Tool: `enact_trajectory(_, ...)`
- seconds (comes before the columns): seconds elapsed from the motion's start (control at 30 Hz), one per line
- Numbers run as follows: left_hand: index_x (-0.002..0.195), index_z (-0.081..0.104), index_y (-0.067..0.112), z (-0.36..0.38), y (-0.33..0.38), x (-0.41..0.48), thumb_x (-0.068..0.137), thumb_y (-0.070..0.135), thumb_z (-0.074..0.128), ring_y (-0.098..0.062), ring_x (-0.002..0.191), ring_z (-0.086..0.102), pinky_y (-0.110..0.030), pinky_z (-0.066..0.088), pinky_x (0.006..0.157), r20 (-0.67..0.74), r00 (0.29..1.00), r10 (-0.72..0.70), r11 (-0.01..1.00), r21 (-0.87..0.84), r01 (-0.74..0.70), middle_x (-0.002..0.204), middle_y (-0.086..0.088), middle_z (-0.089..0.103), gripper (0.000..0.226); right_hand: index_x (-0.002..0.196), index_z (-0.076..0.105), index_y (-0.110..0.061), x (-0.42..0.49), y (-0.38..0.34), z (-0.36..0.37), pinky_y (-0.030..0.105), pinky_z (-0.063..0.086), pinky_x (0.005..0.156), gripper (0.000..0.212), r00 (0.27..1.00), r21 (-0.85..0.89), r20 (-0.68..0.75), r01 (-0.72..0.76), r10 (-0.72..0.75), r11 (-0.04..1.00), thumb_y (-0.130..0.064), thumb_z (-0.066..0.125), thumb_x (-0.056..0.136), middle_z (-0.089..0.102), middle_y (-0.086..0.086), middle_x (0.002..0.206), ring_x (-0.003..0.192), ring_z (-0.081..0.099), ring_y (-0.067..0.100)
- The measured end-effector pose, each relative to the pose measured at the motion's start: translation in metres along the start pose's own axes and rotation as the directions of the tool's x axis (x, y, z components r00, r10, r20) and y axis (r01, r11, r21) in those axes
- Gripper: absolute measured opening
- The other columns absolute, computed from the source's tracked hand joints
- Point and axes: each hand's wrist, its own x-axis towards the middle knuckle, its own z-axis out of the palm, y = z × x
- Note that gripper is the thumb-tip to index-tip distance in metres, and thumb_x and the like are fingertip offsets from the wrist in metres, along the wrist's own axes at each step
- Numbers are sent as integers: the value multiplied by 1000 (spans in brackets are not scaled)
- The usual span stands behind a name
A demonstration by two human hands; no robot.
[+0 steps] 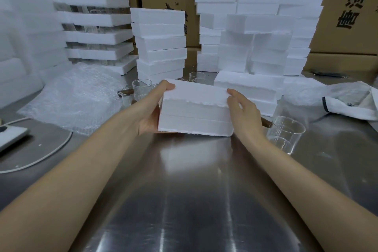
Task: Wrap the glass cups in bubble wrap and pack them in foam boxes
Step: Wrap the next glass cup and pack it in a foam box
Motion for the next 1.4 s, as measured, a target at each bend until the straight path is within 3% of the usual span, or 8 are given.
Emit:
enact_trajectory(0.1,105,58,18,-8,9,-5,83,45,58,-28,74,71,-42,58,66,-25,999,43,999,-11,-44,94,-9,70,35,134,50,-36,-4,1,10,19,29,102,39,996,31,-5,87,-87,996,-36,26,103,46,-23,124,115,41,-2)
enact_trajectory(0.2,104,60,21,-22,25,-12,79,44,56,-30,78,70,-41,56,67,-5,995,95,984,-153,-95,96,-9,68,35,109,56,-41,-4,-3,25,32,50,94,32,993,191,-60,108,-98,976,-39,24,103,65,-4,110,96,62,12)
enact_trajectory(0.37,103,60,22,-40,48,-24,83,46,50,-32,93,68,-45,55,78,-171,926,336,806,-456,-376,102,-5,69,33,109,59,-33,-9,-6,42,20,48,83,33,936,53,80,339,-342,939,-9,42,94,65,-24,92,88,62,2)
enact_trajectory(0.47,103,62,22,-38,49,-27,84,49,49,-30,91,69,-44,56,80,-267,878,398,771,-421,-477,99,-3,71,35,118,61,-11,21,-22,66,18,39,87,39,891,-121,99,452,-443,884,-4,40,86,61,-2,111,102,55,12)
enact_trajectory(0.8,96,67,24,-51,41,-12,84,49,49,-30,99,69,-52,51,90,-333,864,377,706,-501,-501,101,-2,74,33,149,26,-29,181,-32,135,58,17,113,62,925,-758,339,163,168,631,-56,27,93,21,13,154,141,13,41)
enact_trajectory(0.9,91,68,25,-58,40,-8,84,48,47,-30,99,69,-52,51,89,-335,856,394,685,-513,-517,102,-2,74,32,135,48,-21,188,-27,139,58,27,110,62,874,-760,402,151,274,632,-59,28,92,34,14,149,135,32,40)
enact_trajectory(1.1,94,67,26,-66,39,-4,84,49,45,-28,99,69,-50,52,88,-332,861,385,699,-504,-507,105,0,73,33,75,59,-18,183,-18,134,42,39,101,53,875,-764,420,200,239,613,-56,27,94,34,8,140,122,41,27)
enact_trajectory(1.4,97,64,24,-62,38,-5,82,51,47,-27,99,68,-45,53,85,-353,879,320,738,-490,-465,97,1,71,35,75,61,-23,123,-35,125,46,29,101,48,855,-732,477,257,204,631,-53,28,93,29,6,146,136,22,30)
